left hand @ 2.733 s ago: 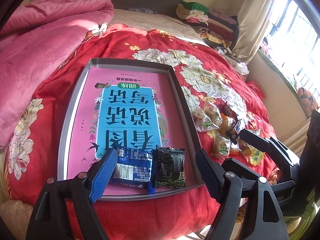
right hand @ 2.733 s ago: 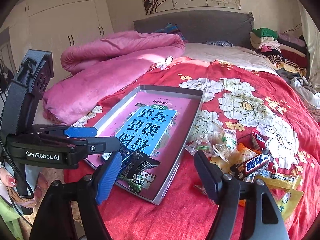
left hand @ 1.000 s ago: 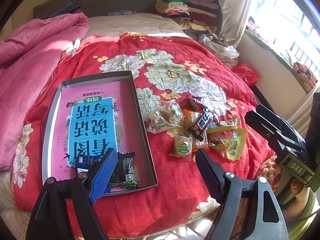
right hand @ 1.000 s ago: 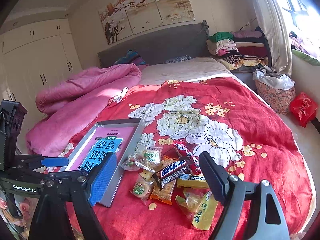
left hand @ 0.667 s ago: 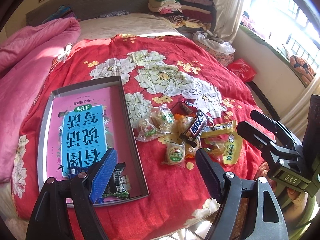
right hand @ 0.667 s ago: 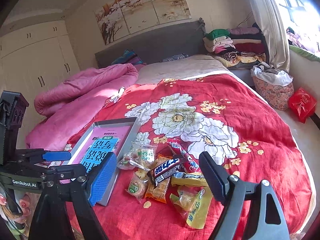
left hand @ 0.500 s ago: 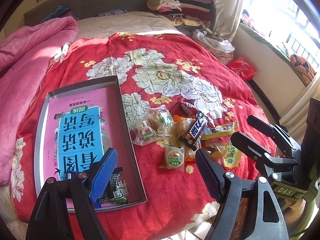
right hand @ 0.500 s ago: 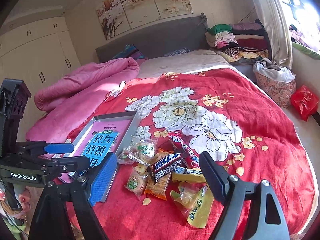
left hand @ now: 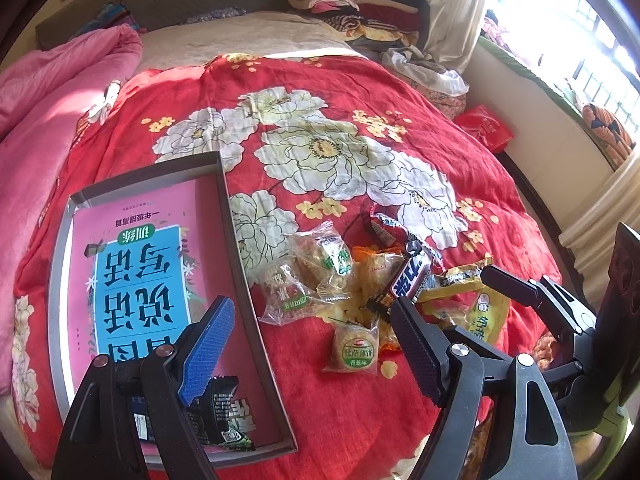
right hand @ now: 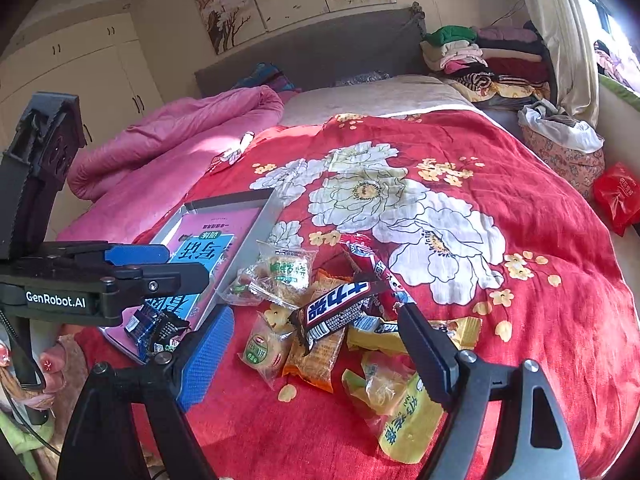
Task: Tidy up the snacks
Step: 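Grasp a clear pastry bag with the left gripper while the right gripper reaches a chocolate bar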
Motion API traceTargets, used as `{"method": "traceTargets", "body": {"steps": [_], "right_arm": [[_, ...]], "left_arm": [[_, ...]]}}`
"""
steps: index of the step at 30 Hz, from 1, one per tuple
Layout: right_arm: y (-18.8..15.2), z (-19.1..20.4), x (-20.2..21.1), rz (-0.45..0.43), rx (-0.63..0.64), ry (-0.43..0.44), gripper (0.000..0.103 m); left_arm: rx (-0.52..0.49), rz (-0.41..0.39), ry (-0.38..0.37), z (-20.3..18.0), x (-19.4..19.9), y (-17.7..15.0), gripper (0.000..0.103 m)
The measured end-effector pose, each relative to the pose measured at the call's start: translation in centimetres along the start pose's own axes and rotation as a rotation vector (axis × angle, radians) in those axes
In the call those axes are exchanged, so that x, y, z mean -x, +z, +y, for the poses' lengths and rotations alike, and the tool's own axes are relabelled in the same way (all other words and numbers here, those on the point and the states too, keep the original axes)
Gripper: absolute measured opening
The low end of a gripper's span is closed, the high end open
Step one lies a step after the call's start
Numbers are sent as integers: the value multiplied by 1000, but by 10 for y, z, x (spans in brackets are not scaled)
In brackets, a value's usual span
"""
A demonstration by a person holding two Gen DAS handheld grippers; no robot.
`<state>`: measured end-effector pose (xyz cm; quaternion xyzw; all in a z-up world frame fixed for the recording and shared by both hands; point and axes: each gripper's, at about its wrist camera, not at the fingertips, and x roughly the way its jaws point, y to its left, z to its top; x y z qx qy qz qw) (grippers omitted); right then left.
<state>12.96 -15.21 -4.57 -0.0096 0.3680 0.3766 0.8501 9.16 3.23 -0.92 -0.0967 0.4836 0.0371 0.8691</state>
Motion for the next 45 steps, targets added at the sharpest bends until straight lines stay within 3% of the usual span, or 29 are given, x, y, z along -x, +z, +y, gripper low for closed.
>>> {"method": "traceTargets", "body": {"steps": [10, 18, 28, 35, 45], "right_arm": [[-1, 8, -21, 41, 36, 1, 84], [0, -3, -32, 55, -6, -6, 84], [4, -8, -52, 77, 15, -49, 84], [0, 3, -65, 101, 122, -118, 65], [-1, 4, -64, 91, 152, -131, 50]], "left_arm": [[-38, 35, -10, -2, -34, 21, 82], [-74, 61, -4, -2, -64, 44, 82], [-106, 106, -21, -4, -86, 44, 81], [-96, 123, -50, -9, -95, 41, 79], [-107, 134, -52, -18, -100, 42, 54]]}}
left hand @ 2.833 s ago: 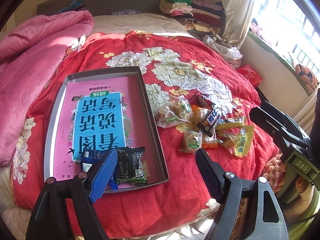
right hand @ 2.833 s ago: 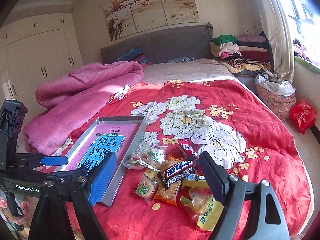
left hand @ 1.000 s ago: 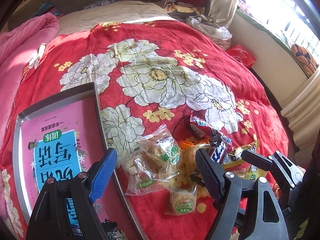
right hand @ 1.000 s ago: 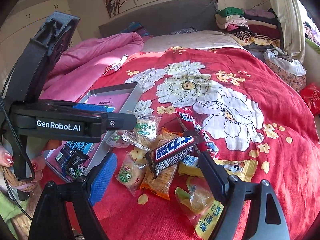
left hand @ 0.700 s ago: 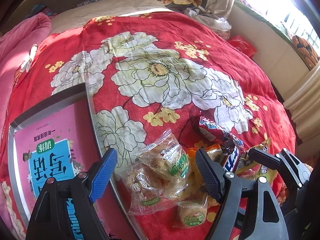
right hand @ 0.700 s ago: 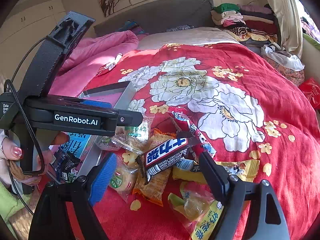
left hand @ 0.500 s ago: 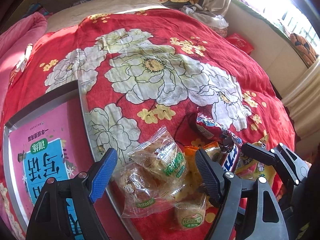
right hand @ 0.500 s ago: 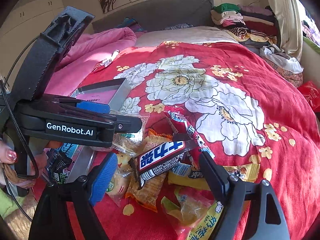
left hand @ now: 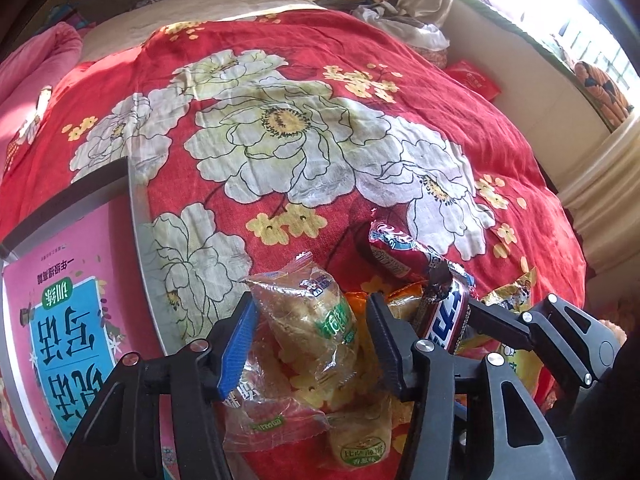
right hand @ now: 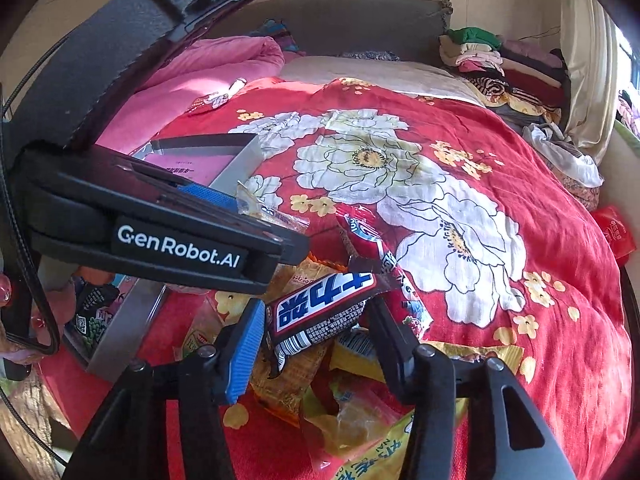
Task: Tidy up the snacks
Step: 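Grasp a clear pastry bag with the left gripper while the right gripper reaches a chocolate bar, then close the right gripper on the chocolate bar while the left gripper lifts the pastry bag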
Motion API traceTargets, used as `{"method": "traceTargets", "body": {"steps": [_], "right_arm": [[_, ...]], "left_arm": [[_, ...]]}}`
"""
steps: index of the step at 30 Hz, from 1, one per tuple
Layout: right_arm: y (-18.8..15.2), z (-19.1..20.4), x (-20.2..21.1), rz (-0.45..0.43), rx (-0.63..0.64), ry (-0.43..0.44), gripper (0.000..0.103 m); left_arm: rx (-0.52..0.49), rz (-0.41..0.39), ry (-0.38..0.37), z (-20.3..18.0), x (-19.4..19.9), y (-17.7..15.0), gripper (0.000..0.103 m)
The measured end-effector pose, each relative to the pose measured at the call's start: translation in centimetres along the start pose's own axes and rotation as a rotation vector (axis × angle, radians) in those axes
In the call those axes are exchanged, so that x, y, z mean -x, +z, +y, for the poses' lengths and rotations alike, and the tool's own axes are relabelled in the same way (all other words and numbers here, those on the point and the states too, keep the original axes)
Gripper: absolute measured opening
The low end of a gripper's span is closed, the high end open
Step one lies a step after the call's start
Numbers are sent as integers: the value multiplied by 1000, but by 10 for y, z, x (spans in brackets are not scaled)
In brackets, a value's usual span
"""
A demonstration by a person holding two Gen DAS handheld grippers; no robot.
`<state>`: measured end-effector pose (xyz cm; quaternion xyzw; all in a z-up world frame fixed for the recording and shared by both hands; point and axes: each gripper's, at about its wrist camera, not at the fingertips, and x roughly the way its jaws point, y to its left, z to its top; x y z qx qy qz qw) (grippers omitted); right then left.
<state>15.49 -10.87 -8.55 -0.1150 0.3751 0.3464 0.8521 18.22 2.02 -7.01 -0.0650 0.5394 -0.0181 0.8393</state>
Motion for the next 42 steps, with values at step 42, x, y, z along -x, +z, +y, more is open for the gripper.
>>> {"method": "traceTargets", "body": {"steps": [42], "right_arm": [[5, -17, -8, -21, -94, 103, 25]], "left_arm": [[198, -94, -156, 37, 44, -18, 31]]}}
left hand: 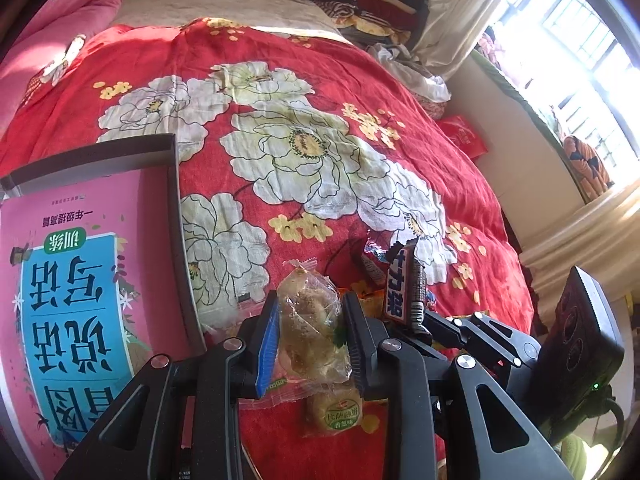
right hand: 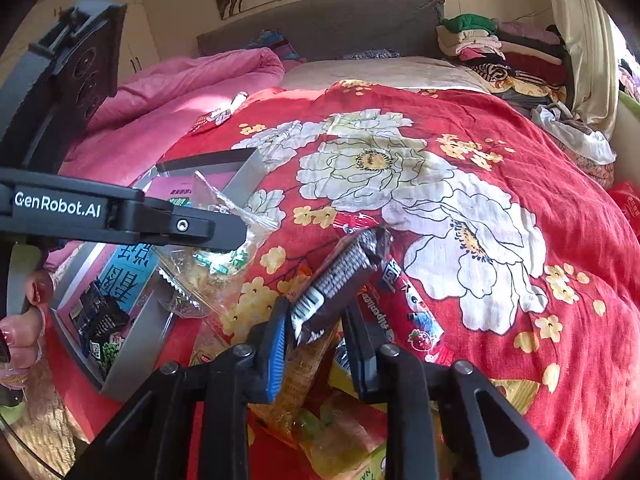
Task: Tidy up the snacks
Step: 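Close the right gripper on the chocolate bar while the left gripper lifts the pastry bag, then carry the pastry bag and chocolate bar over the grey tray with both grippers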
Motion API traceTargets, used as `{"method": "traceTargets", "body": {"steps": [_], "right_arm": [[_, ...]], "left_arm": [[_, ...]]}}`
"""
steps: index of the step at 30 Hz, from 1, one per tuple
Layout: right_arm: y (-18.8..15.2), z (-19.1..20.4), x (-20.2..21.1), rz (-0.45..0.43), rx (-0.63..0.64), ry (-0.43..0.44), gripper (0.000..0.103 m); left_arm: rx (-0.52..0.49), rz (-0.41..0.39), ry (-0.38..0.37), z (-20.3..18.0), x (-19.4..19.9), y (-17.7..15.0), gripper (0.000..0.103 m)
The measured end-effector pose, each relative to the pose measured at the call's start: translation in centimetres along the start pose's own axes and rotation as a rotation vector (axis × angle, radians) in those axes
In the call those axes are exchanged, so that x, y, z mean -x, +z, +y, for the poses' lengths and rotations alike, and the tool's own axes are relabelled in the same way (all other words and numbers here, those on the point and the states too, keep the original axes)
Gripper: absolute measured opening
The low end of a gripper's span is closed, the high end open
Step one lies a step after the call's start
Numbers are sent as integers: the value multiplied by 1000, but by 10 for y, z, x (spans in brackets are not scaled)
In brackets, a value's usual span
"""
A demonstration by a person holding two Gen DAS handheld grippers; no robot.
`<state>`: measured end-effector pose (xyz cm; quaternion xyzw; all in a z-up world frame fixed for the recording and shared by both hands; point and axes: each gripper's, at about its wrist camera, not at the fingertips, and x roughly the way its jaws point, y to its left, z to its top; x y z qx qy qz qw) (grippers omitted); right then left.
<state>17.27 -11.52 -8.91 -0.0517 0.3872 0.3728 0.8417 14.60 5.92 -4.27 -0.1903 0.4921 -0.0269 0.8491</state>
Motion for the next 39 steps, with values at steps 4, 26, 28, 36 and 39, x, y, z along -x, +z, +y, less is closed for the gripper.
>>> {"method": "traceTargets", "body": {"steps": [4, 26, 28, 36, 39], "right_arm": [[1, -5, 4, -5, -35, 27, 24], [11, -36, -5, -19, -251, 117, 27], [13, -31, 2, -41, -228, 127, 19], [14, -9, 1, -5, -108, 93, 18], [11, -1, -4, 12, -68, 82, 18]], "left_arm": [[-2, -5, -4, 0, 7, -1, 31], [15, -42, -36, 7, 31, -5, 31], [22, -50, -35, 10, 37, -6, 31], [45, -81, -21, 22, 54, -12, 31], [57, -89, -26, 26, 60, -14, 31]]}}
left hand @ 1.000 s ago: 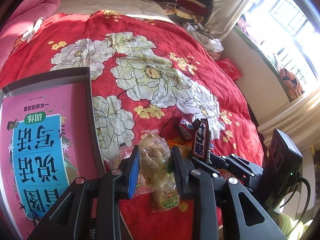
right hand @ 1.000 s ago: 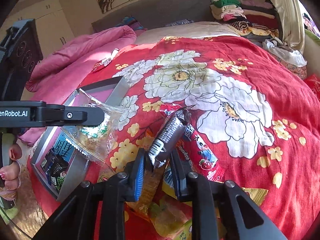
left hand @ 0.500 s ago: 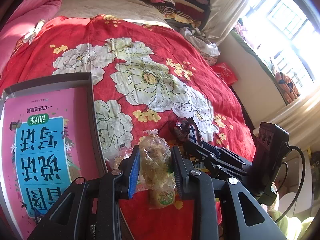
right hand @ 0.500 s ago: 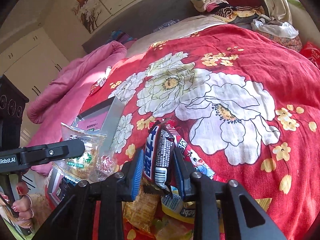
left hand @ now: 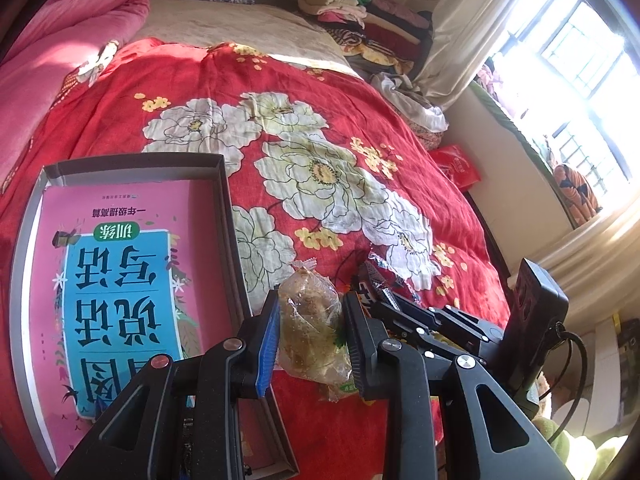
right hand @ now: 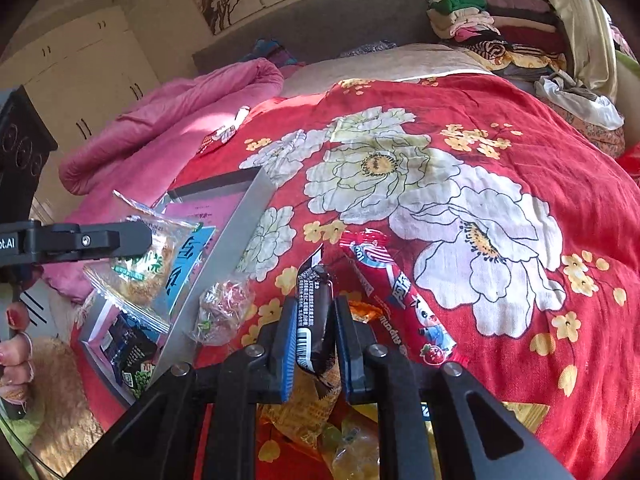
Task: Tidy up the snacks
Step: 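Carry the pastry bag and chocolate bar over the grey tray with both grippers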
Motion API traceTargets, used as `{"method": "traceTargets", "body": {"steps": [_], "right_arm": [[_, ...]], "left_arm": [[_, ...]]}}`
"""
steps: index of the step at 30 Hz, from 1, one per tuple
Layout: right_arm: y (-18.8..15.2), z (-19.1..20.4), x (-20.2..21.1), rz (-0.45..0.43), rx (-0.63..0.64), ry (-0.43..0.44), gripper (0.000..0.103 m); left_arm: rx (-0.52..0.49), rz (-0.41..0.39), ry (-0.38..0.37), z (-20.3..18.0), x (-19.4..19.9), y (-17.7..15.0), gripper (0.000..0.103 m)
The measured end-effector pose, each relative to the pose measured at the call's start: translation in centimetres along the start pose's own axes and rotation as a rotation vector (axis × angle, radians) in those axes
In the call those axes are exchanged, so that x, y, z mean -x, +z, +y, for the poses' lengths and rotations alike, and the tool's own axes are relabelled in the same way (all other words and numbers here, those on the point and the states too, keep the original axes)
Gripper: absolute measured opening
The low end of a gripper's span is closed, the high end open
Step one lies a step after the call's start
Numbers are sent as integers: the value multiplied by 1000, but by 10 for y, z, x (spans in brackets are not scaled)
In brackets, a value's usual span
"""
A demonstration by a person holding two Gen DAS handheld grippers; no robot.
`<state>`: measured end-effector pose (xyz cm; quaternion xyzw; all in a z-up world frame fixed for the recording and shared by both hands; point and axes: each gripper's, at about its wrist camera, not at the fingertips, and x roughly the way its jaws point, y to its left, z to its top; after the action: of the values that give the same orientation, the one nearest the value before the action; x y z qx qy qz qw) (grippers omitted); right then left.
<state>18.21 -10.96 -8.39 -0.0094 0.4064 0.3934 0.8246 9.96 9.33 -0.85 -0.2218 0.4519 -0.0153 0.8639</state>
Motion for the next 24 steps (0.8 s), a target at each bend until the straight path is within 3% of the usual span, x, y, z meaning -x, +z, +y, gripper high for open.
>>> {"method": "traceTargets", "body": {"steps": [7, 16, 24], "right_arm": [[-1, 11, -4, 11, 70, -29, 18], [9, 26, 30, -88, 63, 53, 18], [7, 64, 44, -107, 89, 142, 18]], "left_arm": [[22, -34, 7, 11, 18, -1, 31], [60, -93, 21, 34, 50, -4, 31], [95, -139, 57, 57, 81, -14, 31]]}}
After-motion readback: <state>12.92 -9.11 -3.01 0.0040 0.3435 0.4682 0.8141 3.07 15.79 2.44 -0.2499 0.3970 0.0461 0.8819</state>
